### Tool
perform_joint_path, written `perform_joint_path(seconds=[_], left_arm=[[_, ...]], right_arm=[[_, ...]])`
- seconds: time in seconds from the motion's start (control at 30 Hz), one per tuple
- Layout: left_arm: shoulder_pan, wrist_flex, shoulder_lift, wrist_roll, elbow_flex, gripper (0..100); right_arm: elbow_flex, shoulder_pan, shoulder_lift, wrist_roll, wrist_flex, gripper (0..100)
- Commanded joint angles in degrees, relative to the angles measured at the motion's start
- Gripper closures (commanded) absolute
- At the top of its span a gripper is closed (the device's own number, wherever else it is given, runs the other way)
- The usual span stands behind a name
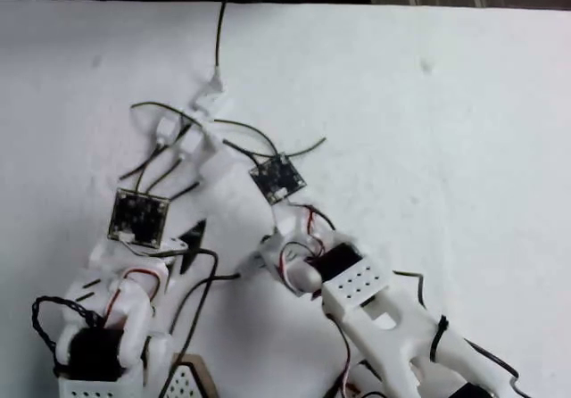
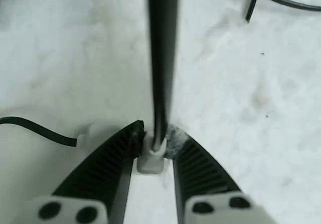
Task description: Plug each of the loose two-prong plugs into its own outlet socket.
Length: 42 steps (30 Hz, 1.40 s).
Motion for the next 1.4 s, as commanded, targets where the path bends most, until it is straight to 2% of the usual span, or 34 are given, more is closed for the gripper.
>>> perform_joint_path(seconds=[0.0,0.23,0.4,0.63,0.83,1.23,1.37], left_arm=[[0.48,4.31,0.22,-1.49,-3.16,66],[-6.37,5.89,0.13,-1.93,-4.84,66],[-9.01,5.98,0.13,-1.93,-4.57,66],[-10.42,2.73,0.13,-1.49,0.62,66],[-10.42,2.11,0.13,-1.58,1.85,66],[-10.42,1.93,0.13,-1.67,2.2,66],[-10.42,1.93,0.13,-1.85,2.2,66]], right_arm=[[1.32,-0.48,-0.57,0.7,1.01,98.1],[1.93,-0.4,-2.86,0.62,-6.37,98.1],[3.96,-0.48,-2.95,0.62,-16.13,98.1],[4.04,-0.57,-2.86,0.62,-22.37,98.1],[5.01,-0.48,-3.03,1.05,-21.05,98.1],[4.66,-0.48,-3.47,1.14,-9.8,97.8],[2.46,-0.48,-8.75,0.88,-2.77,87.2]])
